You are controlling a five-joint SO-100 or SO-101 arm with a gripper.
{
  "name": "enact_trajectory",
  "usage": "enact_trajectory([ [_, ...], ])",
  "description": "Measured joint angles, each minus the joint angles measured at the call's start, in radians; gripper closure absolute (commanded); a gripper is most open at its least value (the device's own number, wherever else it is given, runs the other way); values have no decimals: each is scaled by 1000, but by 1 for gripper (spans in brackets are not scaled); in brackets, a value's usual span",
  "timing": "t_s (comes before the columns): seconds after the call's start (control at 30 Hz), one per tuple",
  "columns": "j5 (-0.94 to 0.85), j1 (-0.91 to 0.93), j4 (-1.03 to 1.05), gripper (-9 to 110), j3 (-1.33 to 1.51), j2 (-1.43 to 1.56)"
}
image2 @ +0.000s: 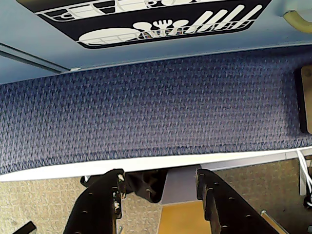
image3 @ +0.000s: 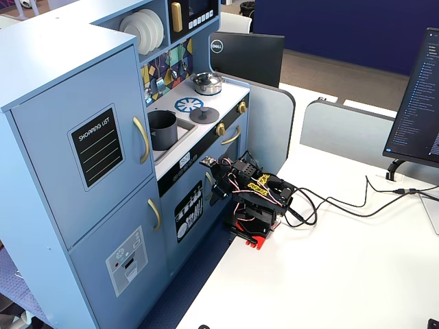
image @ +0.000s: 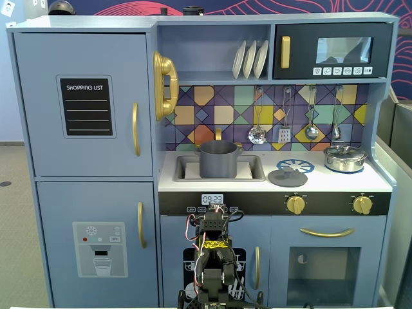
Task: Pick up the lid from the counter and put it on the gray recipient
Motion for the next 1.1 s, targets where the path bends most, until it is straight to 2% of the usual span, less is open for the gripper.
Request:
enact_trajectory([
  [0.5, 3, 60, 0, 101, -14, 0],
  [0.77, -71, 149, 18, 101, -451, -193],
  [0.93, -115, 288, -166, 102, -641, -282],
  [1.1, -109, 439, -592, 102, -578, -287],
])
